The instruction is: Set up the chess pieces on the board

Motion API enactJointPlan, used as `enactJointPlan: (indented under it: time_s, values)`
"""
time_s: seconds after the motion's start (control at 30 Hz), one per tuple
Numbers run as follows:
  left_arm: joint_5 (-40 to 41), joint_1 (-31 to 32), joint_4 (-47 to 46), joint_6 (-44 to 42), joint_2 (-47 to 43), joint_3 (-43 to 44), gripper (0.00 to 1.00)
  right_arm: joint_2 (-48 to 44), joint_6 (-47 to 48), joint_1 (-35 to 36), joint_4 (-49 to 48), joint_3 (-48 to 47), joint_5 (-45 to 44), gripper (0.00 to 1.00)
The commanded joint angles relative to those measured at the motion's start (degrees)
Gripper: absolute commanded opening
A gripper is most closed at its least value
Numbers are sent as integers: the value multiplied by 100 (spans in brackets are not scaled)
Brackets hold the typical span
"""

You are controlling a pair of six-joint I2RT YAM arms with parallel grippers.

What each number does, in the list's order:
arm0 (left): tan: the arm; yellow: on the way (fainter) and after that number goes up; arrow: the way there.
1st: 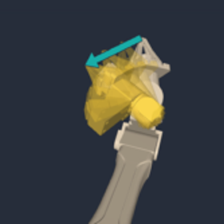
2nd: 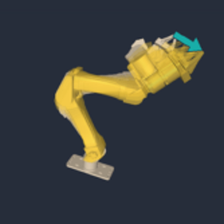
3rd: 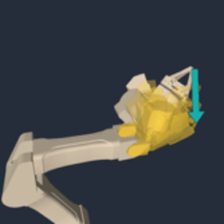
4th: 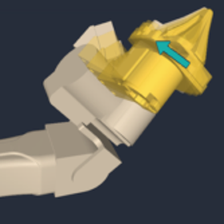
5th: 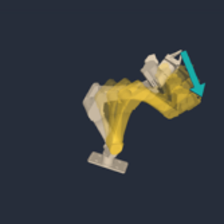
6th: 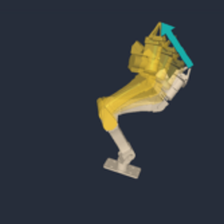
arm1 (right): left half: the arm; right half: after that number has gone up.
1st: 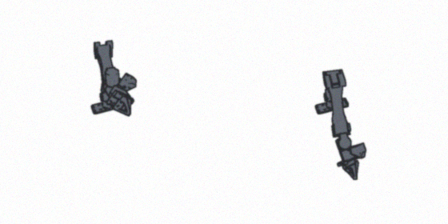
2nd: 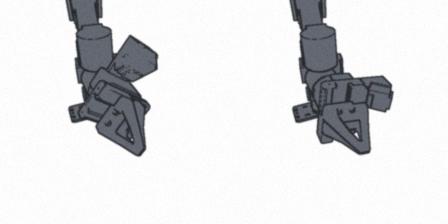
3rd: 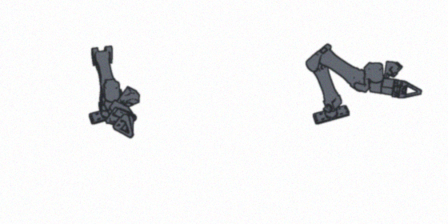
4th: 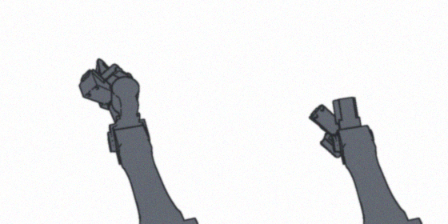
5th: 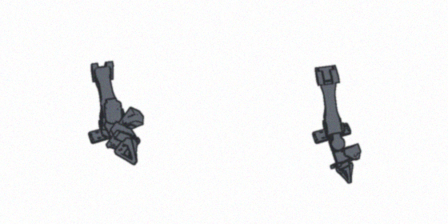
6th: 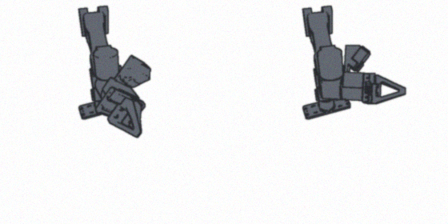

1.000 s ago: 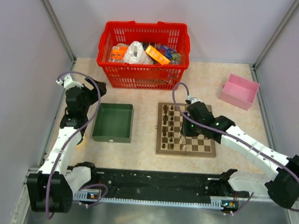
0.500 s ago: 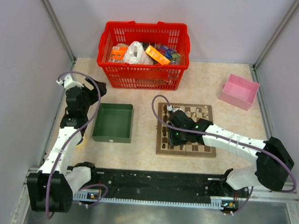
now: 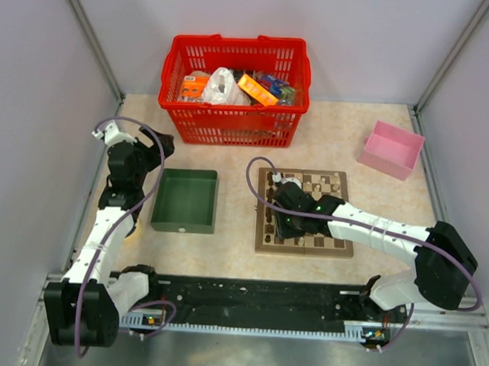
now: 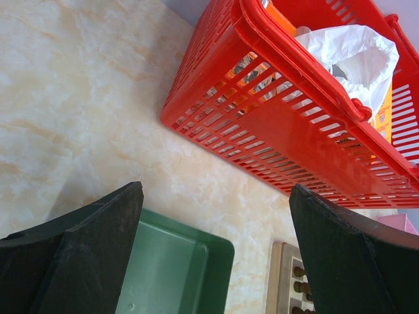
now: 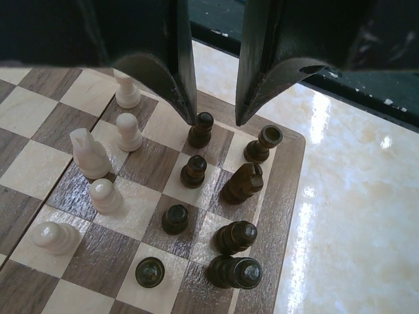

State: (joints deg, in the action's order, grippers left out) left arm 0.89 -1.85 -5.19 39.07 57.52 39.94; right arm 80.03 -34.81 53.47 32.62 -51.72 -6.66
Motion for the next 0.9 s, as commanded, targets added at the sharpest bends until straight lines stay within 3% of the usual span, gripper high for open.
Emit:
enactJointPlan:
  time_s: [0.0, 0.43, 0.87]
  values:
    - [-27, -26, -246, -57, -56, -30, 99, -14, -114, 67, -19, 39, -213, 30]
    - [-1, -35, -228, -57, -91, -48, 99, 188, -97, 75, -1, 57, -73, 28]
    - [8, -35, -237, -57, -91, -66, 99, 285, -70, 67, -19, -4, -3, 15]
